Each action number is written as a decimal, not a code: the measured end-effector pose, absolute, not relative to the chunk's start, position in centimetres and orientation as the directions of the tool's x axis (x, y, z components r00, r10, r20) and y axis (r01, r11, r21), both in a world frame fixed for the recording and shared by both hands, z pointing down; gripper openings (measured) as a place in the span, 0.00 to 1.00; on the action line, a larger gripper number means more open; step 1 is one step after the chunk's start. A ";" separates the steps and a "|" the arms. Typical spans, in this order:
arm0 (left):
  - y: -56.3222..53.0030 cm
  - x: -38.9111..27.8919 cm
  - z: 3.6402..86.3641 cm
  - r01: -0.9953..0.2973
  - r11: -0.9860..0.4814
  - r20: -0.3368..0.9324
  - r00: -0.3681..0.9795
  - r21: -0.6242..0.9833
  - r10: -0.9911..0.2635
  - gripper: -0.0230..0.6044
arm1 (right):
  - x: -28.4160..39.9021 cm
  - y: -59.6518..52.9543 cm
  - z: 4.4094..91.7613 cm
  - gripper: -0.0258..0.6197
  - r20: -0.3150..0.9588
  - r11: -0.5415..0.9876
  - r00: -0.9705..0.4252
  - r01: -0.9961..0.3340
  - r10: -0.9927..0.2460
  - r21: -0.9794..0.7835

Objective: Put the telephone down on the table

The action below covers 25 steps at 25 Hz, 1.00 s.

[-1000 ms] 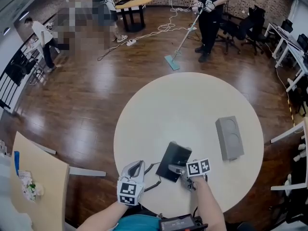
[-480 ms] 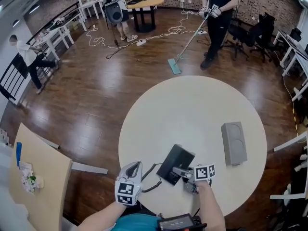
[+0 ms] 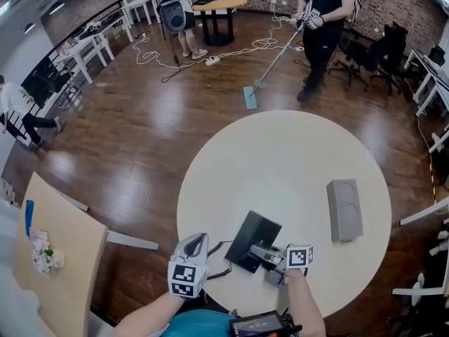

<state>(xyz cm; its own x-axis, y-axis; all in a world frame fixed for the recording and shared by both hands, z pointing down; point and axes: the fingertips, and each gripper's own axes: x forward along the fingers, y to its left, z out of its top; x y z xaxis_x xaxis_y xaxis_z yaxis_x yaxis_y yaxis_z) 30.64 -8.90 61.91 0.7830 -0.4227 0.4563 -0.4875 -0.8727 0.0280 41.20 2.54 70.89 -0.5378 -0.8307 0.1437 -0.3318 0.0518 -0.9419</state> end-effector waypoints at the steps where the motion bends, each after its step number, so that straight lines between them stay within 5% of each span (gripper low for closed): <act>1: -9.0 30.4 61.9 -0.489 -0.872 0.456 0.782 0.028 -0.425 0.06 | 41.1 2.4 70.4 0.27 0.135 0.060 -0.536 -0.330 -0.833 -0.942; 25: -9.2 28.3 55.1 -0.492 -0.868 0.272 0.827 -0.075 -0.492 0.06 | 40.6 2.4 55.2 0.27 0.030 0.201 -0.576 -0.332 -0.817 -0.922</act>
